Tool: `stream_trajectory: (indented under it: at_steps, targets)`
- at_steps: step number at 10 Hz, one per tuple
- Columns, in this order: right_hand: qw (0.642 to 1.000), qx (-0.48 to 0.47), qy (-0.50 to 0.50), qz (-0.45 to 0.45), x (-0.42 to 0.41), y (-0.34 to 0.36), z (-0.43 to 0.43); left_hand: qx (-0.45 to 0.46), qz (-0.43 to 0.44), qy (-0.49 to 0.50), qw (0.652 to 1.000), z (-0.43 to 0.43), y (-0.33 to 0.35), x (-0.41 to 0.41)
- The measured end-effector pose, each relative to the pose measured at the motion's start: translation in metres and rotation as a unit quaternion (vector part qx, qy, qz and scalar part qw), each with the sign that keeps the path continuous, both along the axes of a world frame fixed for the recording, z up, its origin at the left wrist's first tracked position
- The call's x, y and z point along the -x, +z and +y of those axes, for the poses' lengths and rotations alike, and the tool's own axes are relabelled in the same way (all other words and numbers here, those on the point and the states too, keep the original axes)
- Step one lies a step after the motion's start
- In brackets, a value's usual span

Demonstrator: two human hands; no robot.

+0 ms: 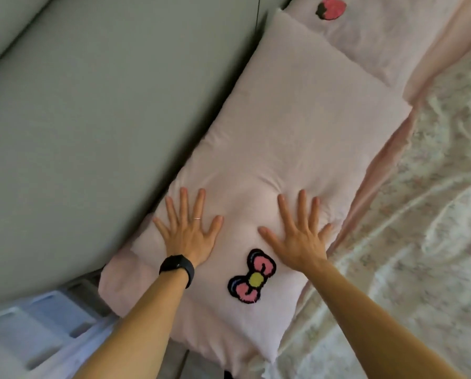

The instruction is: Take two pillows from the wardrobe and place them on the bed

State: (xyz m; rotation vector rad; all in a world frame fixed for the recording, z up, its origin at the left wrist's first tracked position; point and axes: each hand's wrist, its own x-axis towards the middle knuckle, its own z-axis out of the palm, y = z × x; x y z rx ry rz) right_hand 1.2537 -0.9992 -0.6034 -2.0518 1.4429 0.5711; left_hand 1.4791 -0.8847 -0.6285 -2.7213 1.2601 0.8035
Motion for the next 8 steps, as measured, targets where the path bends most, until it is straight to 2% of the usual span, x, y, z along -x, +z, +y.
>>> stream_trajectory:
  at_steps: [1,2,3,4,5,6,7,8]
  targets:
    - [0.998,0.056,-0.013,-0.023,-0.014,0.023,-0.003,0.035,-0.003,0.010,0.999,-0.010,0.009,0.004]
    - [0.984,0.123,-0.002,-0.127,-0.011,0.032,0.056,0.114,-0.009,0.040,0.993,0.017,0.012,0.021]
    - [0.994,0.007,0.104,-0.021,0.015,0.021,0.149,0.003,0.035,0.044,0.998,0.075,0.014,0.045]
    - [0.980,-0.086,0.164,0.077,0.026,0.025,0.146,-0.055,0.075,0.056,0.994,0.091,0.034,0.050]
    - [0.963,-0.134,0.214,0.095,0.023,0.066,0.098,-0.134,0.115,0.041,0.984,0.082,0.073,0.045]
    - [0.963,-0.184,0.185,0.071,0.020,0.127,0.061,-0.180,0.177,0.005,0.968,0.078,0.119,0.044]
    - [0.976,-0.182,0.121,0.011,0.020,0.192,0.051,-0.162,0.231,0.006,0.959,0.076,0.175,0.057]
    - [0.980,-0.138,0.112,-0.091,0.016,0.251,0.046,-0.050,0.230,0.032,0.971,0.063,0.233,0.065]
